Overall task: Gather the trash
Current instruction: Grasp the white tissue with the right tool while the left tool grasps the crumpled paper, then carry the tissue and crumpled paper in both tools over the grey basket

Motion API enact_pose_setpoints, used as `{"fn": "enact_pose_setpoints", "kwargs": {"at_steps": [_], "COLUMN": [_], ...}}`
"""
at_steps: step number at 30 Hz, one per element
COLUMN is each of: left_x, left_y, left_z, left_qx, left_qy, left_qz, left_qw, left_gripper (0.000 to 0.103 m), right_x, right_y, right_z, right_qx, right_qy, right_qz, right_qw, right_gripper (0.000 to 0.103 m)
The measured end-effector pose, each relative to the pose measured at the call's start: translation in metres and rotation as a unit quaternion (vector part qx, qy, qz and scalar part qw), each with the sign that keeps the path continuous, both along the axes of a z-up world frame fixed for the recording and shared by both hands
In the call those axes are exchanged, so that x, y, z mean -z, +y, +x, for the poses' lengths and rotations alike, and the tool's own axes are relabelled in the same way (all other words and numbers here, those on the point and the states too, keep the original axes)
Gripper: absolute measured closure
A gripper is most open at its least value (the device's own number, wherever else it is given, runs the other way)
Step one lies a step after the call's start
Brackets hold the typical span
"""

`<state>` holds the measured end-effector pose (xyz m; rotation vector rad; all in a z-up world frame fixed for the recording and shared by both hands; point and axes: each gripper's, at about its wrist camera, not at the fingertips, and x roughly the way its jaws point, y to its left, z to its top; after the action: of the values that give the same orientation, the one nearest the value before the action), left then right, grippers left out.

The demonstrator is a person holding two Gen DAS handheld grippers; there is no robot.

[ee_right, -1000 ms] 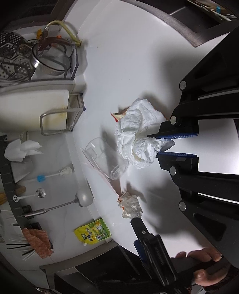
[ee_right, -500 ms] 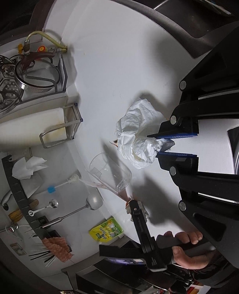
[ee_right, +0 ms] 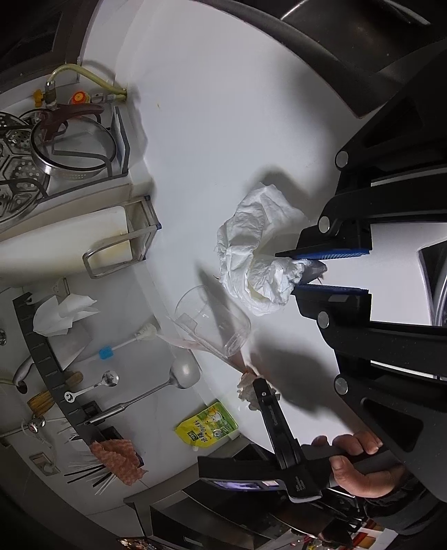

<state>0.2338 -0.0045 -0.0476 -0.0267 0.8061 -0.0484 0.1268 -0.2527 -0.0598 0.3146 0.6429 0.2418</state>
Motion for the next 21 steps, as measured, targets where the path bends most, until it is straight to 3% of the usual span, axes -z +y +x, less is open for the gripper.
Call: {"fn": "enact_pose_setpoints", "kwargs": {"at_steps": [11,21], "left_x": [-0.054,-0.053], "left_y": [0.010,-0.005], "left_z": [-0.064,-0.140], "left_qx": [0.014,0.052], "left_qy": [-0.075,-0.082], "left_qz": [0.030,0.020], "left_qw": [0.9966,0.9951], "left_gripper": [0.069,0.069], "right_x": [-0.018,-0.017], "right_y": [0.005,0.016], "right_z": [-0.028,-0.086], "right_qx": [0.012,0.026], "right_qy": [-0.019,-0.009], "right_qz": [-0.020,-0.020], "right_qw": [1.000,0.999], "right_gripper": [0.091,0.091]}}
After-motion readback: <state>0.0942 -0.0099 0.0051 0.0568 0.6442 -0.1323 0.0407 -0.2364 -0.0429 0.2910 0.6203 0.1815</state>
